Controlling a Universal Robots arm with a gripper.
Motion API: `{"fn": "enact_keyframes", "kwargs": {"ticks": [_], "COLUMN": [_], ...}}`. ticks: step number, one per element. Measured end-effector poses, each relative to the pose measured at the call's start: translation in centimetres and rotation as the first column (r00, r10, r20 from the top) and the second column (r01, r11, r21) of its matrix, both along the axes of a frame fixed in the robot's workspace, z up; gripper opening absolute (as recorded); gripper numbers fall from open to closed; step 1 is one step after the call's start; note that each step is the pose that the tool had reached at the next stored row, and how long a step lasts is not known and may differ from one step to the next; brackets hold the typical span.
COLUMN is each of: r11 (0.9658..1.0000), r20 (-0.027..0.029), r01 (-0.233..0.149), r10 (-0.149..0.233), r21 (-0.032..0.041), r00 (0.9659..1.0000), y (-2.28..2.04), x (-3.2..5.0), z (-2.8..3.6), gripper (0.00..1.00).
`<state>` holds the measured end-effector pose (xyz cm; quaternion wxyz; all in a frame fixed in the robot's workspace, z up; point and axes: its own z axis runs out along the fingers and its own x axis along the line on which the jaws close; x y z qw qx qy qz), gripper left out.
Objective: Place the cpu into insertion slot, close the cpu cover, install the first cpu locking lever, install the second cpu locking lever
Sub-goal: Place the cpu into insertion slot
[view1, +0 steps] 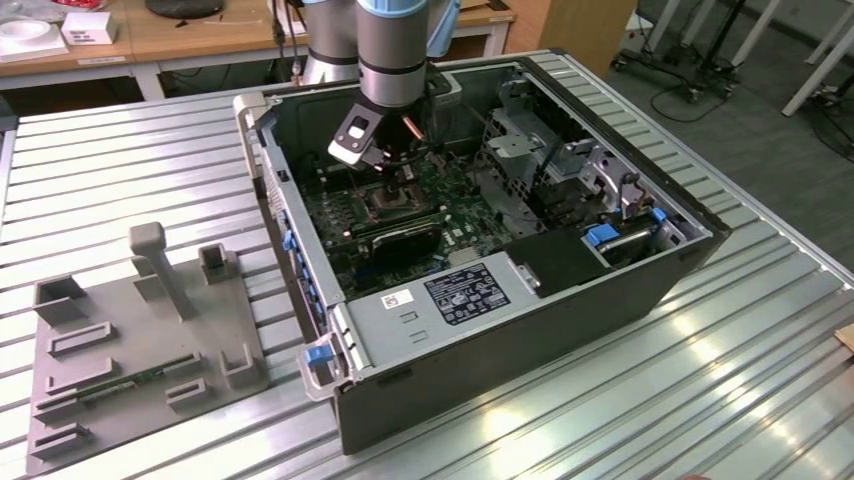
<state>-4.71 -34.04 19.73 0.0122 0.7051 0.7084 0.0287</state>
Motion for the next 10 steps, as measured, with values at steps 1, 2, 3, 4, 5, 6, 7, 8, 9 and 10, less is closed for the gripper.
{"fn": "enact_keyframes", "kwargs": {"ticks": [1,2,3,4,5,6,7,8,9,10], "r11": [1.0000,1.0000,1.0000,1.0000,1.0000,1.0000,1.0000,1.0000,1.0000,1.0000], "r20": [0.0000,-0.0001,-0.0001,-0.0001,-0.0001,0.0000,0.0001,0.0005,0.0009,0.0014], "r01": [0.000,0.000,0.000,0.000,0.000,0.000,0.000,0.000,0.000,0.000], "r10": [0.000,0.000,0.000,0.000,0.000,0.000,0.000,0.000,0.000,0.000], "r21": [-0.0001,-0.0001,-0.0001,-0.0002,-0.0002,-0.0001,0.0001,0.0006,0.0012,0.0021], "r00": [1.0000,1.0000,1.0000,1.0000,1.0000,1.0000,1.0000,1.0000,1.0000,1.0000], "y": [0.00,0.00,0.00,0.00,0.00,0.00,0.00,0.01,0.02,0.04], "x": [0.00,0.00,0.00,0.00,0.00,0.00,0.00,0.01,0.01,0.02], "z": [0.00,0.00,0.00,0.00,0.00,0.00,0.03,0.08,0.13,0.20], "gripper": [0.11,0.11,0.11,0.11,0.11,0.11,0.11,0.11,0.11,0.11]}}
